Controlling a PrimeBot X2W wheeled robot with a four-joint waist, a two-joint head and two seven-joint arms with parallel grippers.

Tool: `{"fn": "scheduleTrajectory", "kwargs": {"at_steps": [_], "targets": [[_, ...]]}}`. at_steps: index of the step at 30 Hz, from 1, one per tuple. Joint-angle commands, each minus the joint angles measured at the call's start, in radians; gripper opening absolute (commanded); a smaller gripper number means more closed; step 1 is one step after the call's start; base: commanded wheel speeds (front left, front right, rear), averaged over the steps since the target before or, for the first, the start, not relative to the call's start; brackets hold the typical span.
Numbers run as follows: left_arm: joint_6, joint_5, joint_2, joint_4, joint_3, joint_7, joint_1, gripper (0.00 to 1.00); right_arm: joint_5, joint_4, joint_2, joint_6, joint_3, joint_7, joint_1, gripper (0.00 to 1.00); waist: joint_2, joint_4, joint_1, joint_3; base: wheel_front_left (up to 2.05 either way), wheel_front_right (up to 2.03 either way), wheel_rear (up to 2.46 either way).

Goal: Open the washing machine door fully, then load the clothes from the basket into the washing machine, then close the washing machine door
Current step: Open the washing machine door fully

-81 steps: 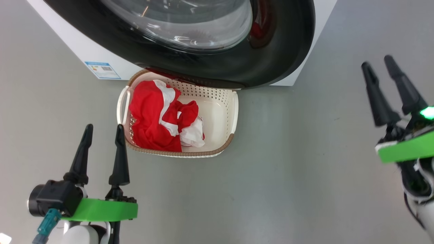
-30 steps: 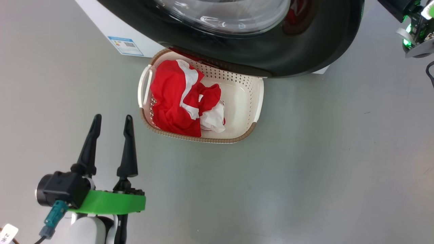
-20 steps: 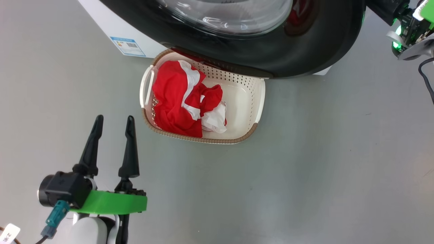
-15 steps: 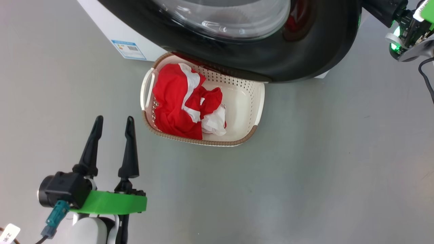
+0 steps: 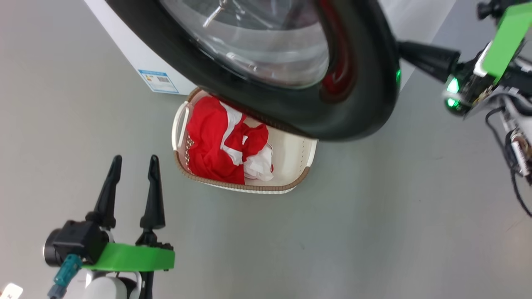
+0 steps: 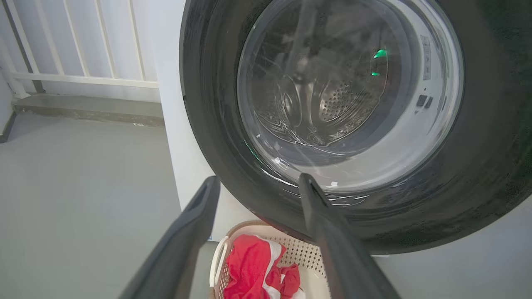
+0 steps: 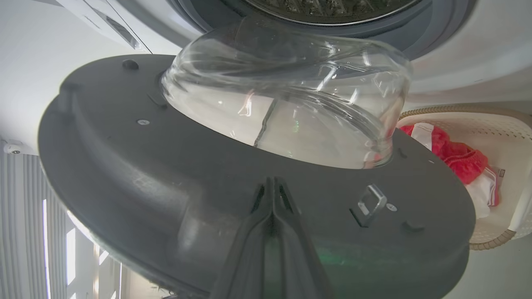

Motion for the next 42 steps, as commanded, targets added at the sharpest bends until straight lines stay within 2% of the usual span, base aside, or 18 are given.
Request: {"fn": "scheduleTrajectory", "kwargs": {"at_steps": [1,10,24,42], "targets": [[-0.002,0.003,0.019,-0.016,0.036,-0.008,0.013,1.0,0.003,-0.034,0.013,0.002,0.011,0.015,0.035,0.0,0.0,0.0,0.0,-0.01,0.0,0.0,0.0],[-0.013,0.011,0.019,0.0,0.056,-0.008,0.05,1.0,-0.006,-0.128,0.035,0.002,0.042,0.053,0.13,0.0,0.0,0.017,0.0,-0.07,0.0,0.0,0.0],[-0.033,0.015,0.019,0.03,0.096,-0.008,0.097,1.0,0.017,-0.224,0.069,0.002,0.087,0.078,0.272,0.0,0.0,0.105,0.0,-0.156,0.0,0.0,0.0],[-0.041,0.011,0.019,0.056,0.098,-0.008,0.107,1.0,0.034,-0.306,0.14,0.002,0.151,0.085,0.327,0.0,0.0,0.188,0.0,-0.185,0.0,0.0,0.0]]}}
